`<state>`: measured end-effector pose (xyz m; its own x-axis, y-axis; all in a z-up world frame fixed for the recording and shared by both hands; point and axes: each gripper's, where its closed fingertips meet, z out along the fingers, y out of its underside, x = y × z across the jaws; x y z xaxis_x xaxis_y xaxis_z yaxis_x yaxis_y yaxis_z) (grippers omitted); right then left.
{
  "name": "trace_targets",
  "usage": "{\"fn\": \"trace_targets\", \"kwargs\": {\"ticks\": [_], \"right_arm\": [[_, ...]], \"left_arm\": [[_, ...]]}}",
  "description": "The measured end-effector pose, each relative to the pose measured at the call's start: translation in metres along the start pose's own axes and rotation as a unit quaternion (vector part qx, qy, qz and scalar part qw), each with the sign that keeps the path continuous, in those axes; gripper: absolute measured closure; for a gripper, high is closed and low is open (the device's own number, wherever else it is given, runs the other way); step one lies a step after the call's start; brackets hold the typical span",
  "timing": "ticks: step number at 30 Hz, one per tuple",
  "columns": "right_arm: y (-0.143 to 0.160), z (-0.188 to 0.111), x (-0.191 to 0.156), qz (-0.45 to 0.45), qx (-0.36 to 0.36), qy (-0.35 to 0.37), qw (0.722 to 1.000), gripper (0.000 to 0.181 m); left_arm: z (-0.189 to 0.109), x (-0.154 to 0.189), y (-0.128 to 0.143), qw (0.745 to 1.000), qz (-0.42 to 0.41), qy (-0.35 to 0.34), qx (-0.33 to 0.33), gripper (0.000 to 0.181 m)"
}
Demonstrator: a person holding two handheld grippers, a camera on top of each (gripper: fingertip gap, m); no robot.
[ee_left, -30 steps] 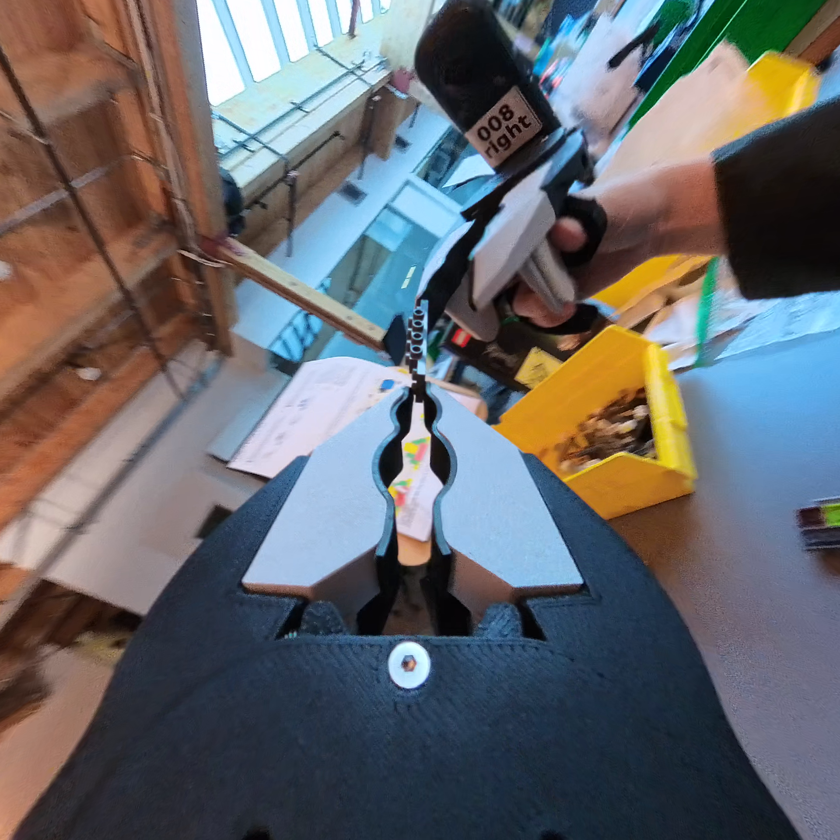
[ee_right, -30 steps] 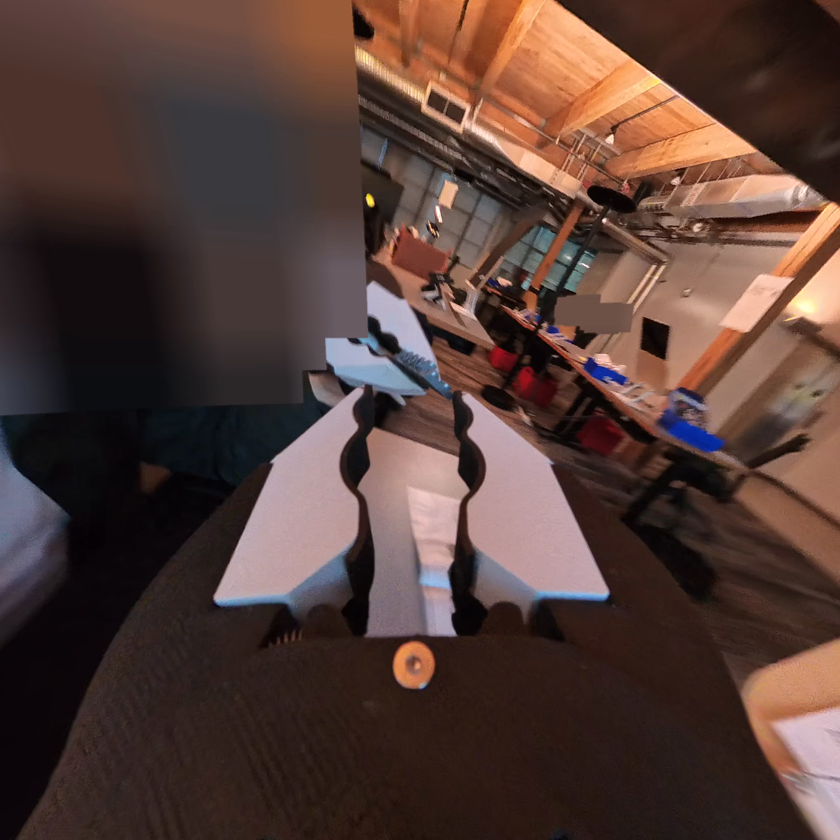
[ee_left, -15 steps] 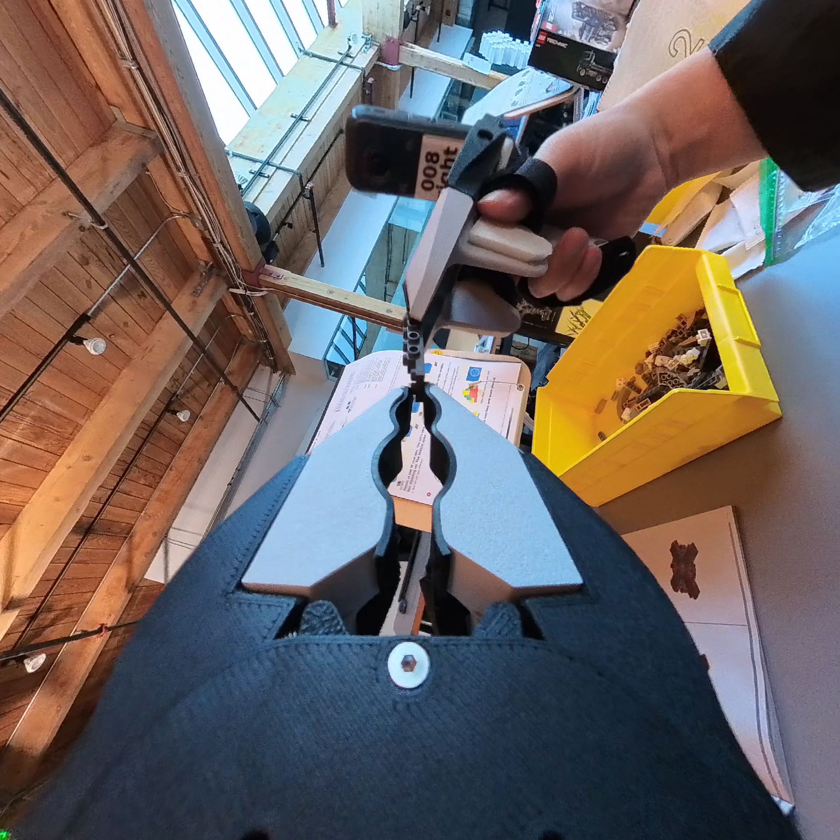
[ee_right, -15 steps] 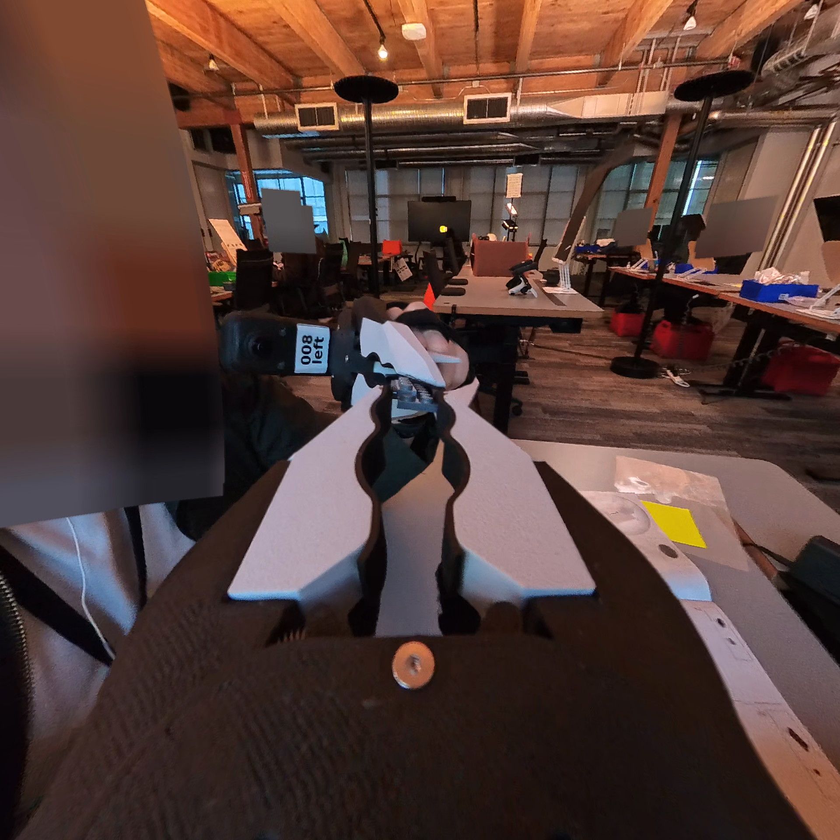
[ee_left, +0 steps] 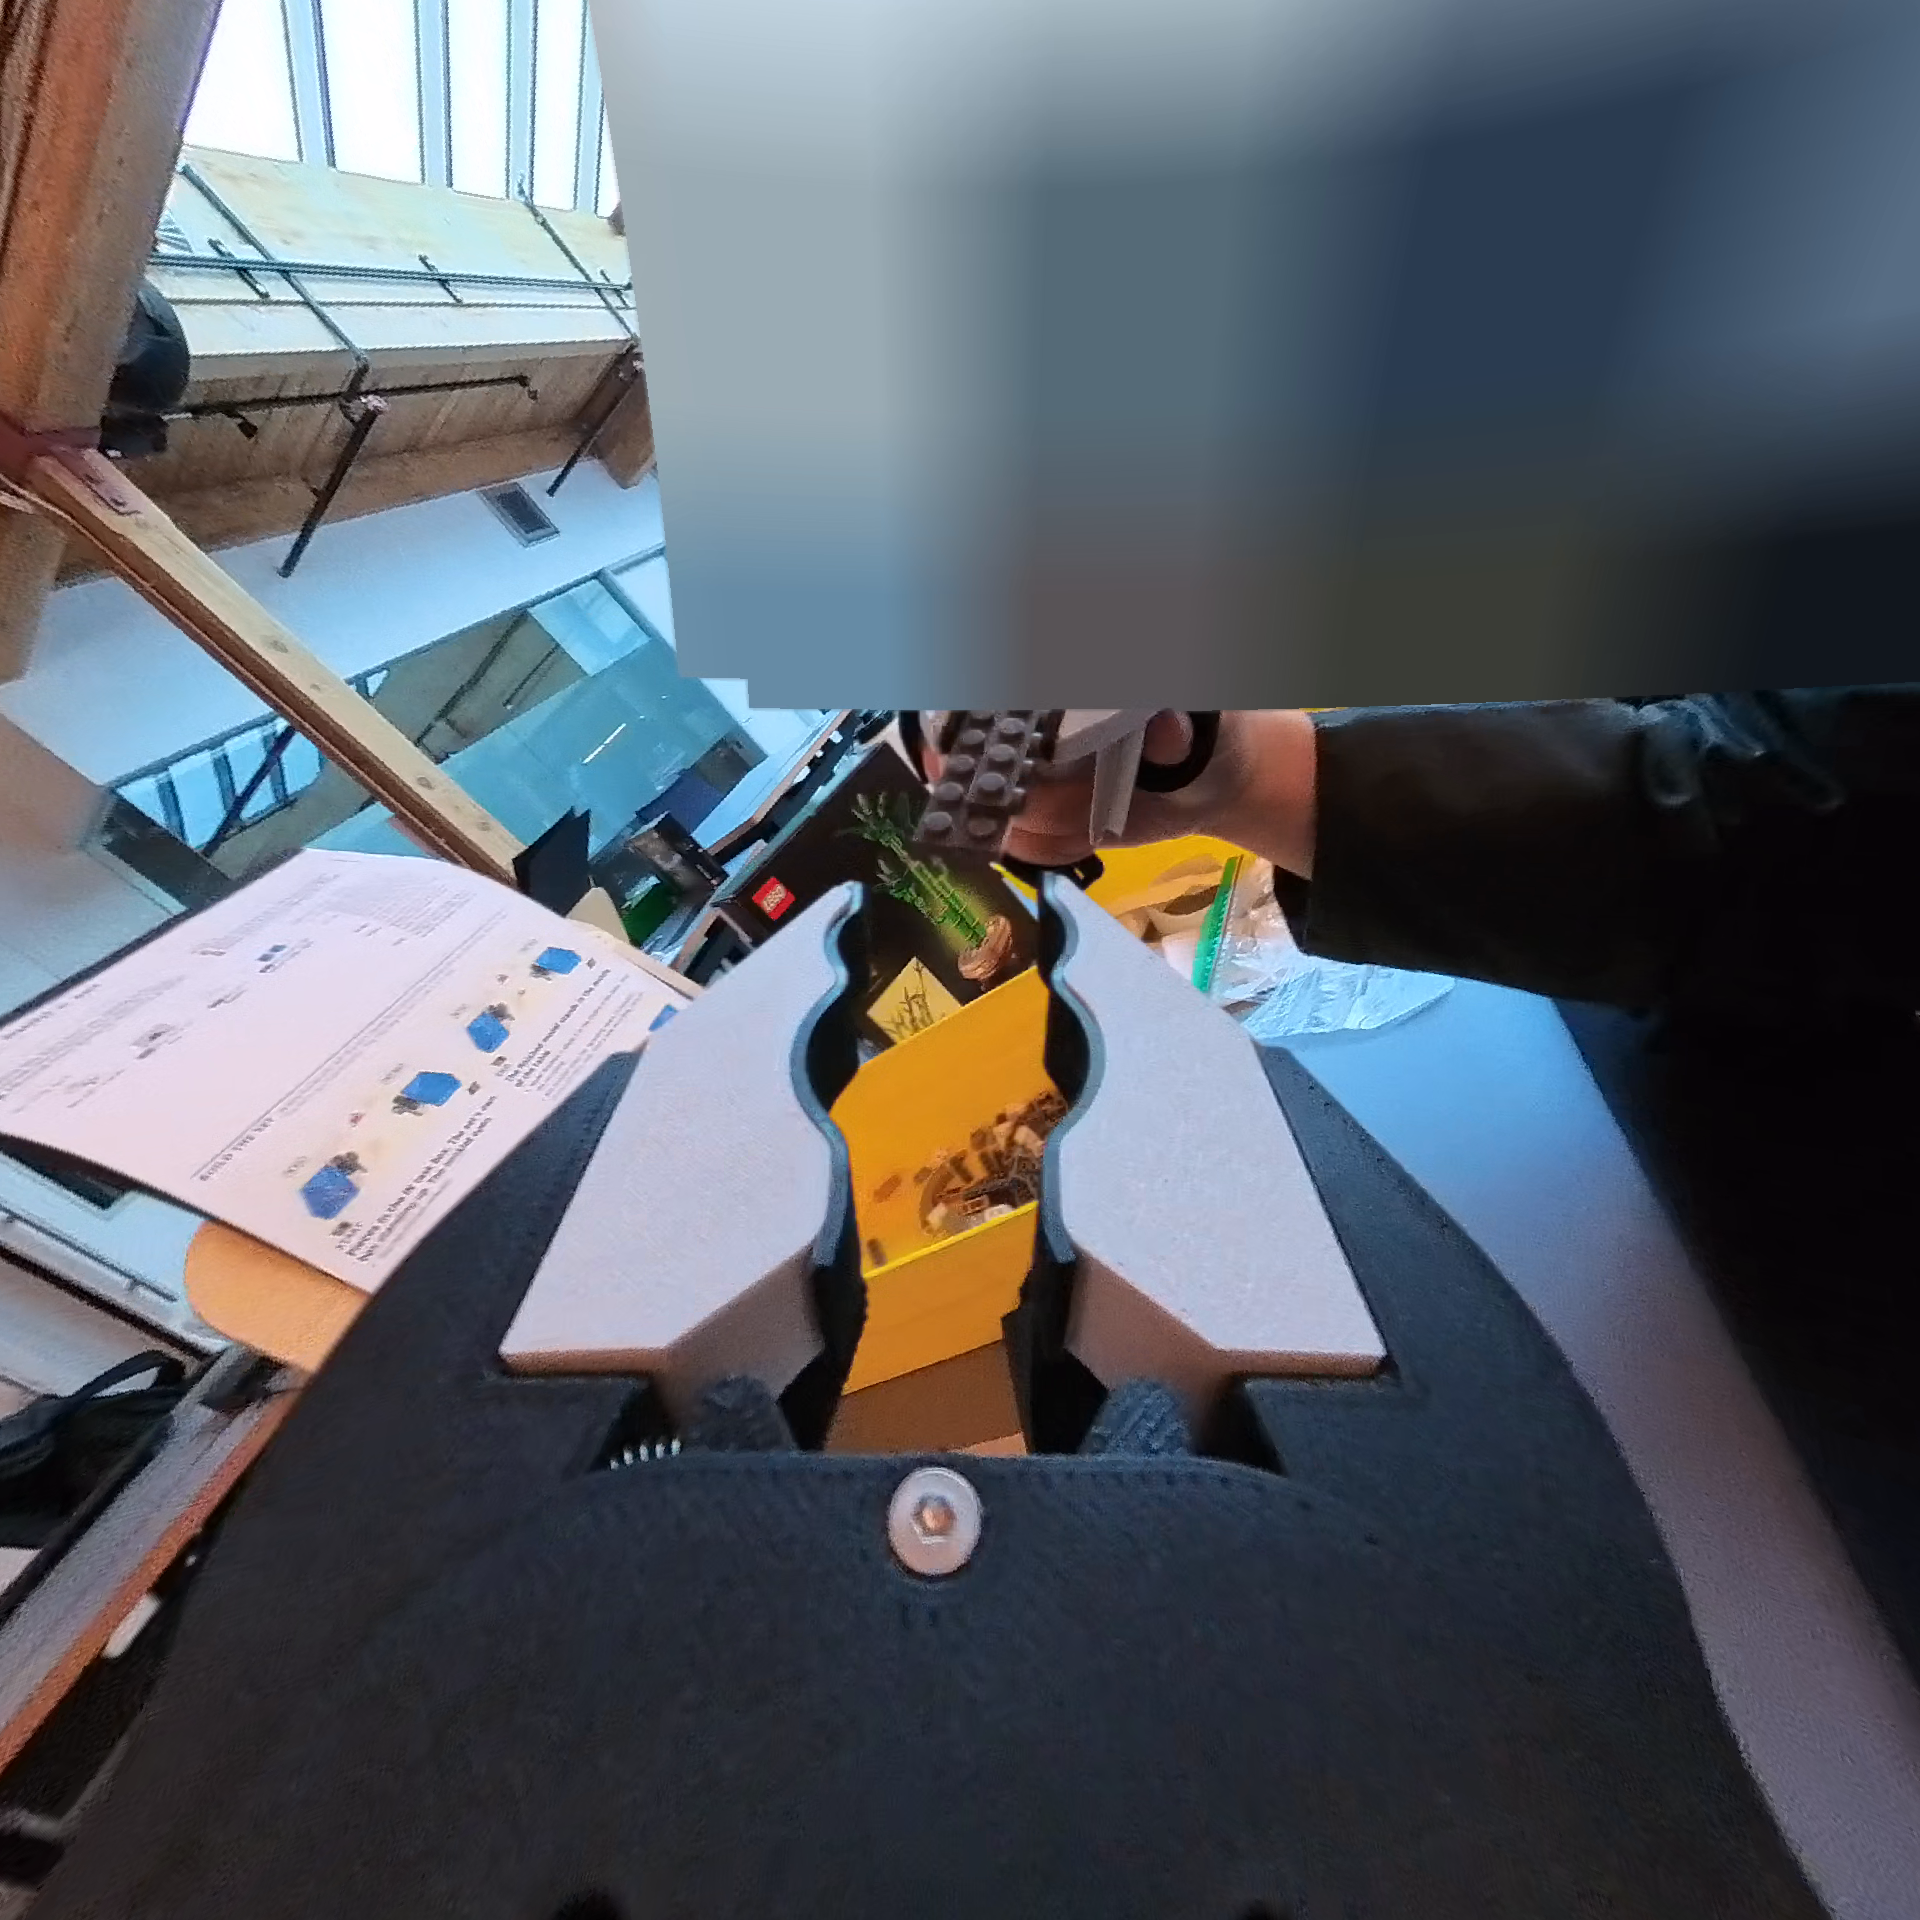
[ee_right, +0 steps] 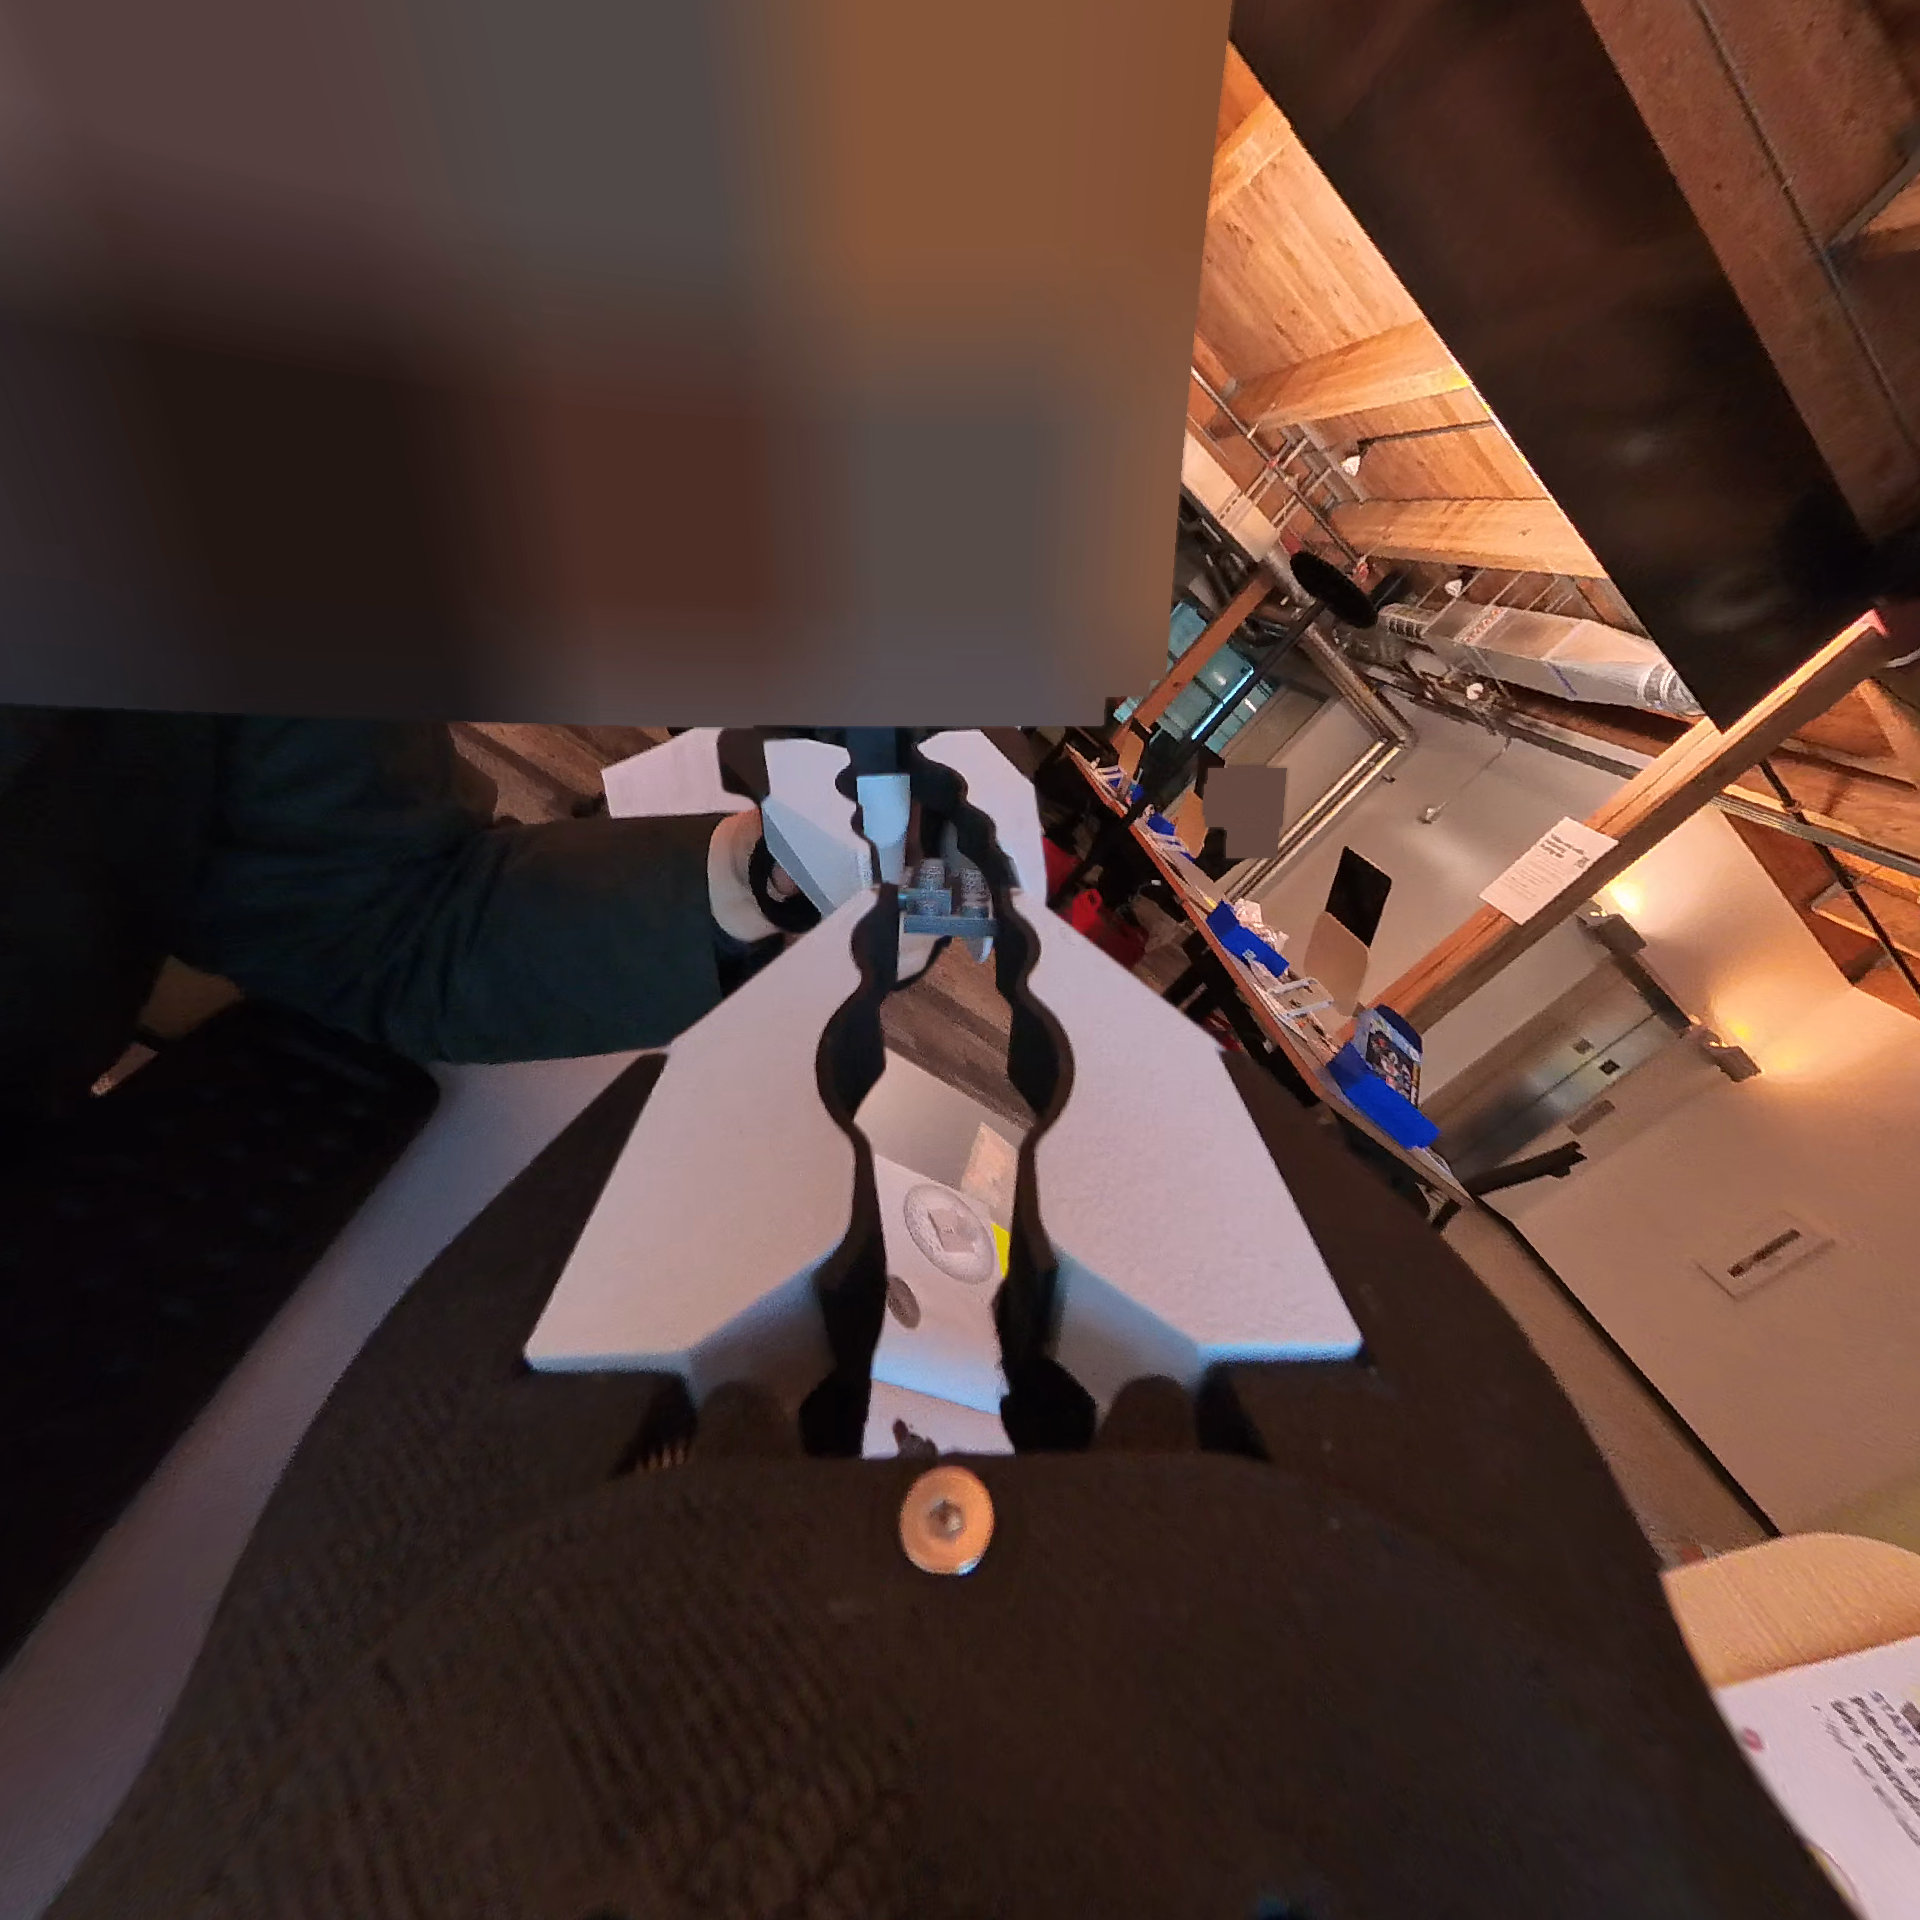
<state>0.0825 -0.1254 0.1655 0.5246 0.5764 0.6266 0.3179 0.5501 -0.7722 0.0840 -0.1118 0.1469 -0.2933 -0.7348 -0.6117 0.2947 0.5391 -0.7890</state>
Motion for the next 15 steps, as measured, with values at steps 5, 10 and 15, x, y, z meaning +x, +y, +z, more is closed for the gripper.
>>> {"fn": "trace_targets", "kwargs": {"ticks": [5,10,15], "right_arm": [[-0.003,-0.004,0.004,0.065,0.027,-0.01,0.998,0.164],[-0.007,-0.008,0.011,0.14,0.058,-0.019,0.988,0.165],[-0.013,-0.009,0.014,0.19,0.084,-0.034,0.978,0.165]], "left_arm": [[-0.001,0.002,-0.004,1.0,-0.018,0.012,0.012,0.156],[0.004,0.002,-0.003,0.998,-0.05,0.016,0.014,0.158],[0.006,-0.004,-0.009,0.996,-0.088,0.006,0.03,0.161]]}}
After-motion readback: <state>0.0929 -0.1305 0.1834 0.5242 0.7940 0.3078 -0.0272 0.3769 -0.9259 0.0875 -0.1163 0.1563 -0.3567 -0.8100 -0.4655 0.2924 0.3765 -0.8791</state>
